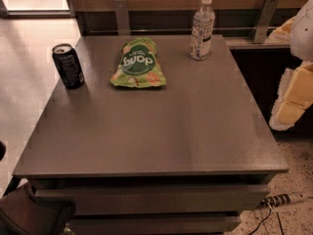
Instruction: Pick blue plastic bottle
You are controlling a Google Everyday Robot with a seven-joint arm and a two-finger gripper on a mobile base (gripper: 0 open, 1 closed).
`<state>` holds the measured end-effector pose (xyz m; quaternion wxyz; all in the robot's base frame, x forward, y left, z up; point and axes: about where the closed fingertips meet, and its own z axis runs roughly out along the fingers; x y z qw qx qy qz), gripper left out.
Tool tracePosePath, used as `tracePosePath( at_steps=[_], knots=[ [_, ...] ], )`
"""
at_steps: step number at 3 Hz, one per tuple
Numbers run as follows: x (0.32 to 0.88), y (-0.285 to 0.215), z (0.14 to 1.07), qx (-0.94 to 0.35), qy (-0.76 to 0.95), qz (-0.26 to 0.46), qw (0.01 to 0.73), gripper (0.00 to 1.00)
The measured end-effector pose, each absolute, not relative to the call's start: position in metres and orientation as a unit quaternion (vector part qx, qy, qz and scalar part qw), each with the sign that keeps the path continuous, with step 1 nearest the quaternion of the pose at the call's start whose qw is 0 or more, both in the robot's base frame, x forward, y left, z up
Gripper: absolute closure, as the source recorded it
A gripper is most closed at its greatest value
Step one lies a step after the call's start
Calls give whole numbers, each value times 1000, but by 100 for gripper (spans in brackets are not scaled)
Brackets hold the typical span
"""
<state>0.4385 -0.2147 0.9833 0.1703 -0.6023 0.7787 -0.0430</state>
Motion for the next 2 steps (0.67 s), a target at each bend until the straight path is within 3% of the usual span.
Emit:
tracePosePath(
  at_steps=[1, 2],
  knots=[
    [438, -215, 983, -602, 779, -43, 170, 0],
    [483, -227, 974, -555, 800, -33, 228, 0]
  ],
)
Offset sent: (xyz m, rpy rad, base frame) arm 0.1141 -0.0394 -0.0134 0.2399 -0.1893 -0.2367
